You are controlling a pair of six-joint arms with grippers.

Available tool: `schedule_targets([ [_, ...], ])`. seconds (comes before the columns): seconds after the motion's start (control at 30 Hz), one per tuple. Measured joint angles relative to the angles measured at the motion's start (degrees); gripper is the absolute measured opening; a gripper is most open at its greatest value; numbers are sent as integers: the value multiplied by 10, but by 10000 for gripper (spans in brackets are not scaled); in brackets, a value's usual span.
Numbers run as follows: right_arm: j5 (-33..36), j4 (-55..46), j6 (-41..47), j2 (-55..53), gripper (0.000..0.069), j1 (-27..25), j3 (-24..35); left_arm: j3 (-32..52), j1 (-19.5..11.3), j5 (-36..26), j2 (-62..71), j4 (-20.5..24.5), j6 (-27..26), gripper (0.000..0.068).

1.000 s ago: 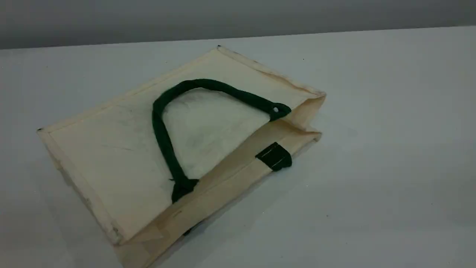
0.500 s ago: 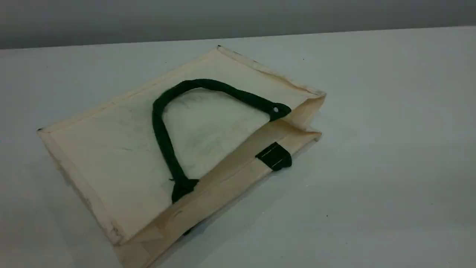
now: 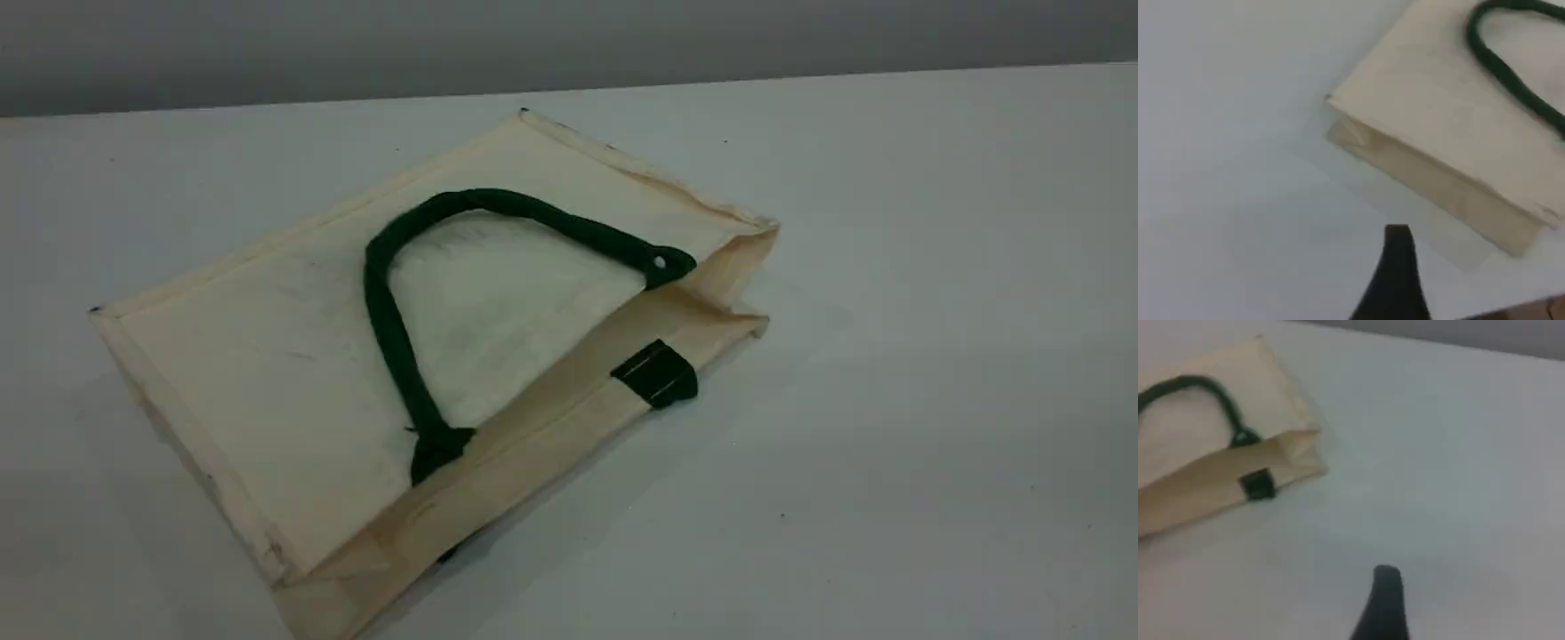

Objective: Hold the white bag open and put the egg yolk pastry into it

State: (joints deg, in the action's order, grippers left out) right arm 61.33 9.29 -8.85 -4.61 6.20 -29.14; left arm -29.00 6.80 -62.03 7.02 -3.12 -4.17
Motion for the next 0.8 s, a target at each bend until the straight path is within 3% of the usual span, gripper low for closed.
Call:
schedule_targets([
  [0.17, 0, 0, 0, 42, 580, -24, 0, 0, -38, 0, -4, 0, 0, 558],
  [0.4, 0, 0, 0, 47, 580, -23, 0, 0, -40, 1, -4, 1, 0, 558],
  [0.57, 0, 0, 0, 46, 580, -23, 0, 0, -61, 1, -5, 1, 0, 558],
  [0.8, 0, 0, 0, 46, 580, -23, 0, -2, -61, -6, -71, 1, 0, 558],
])
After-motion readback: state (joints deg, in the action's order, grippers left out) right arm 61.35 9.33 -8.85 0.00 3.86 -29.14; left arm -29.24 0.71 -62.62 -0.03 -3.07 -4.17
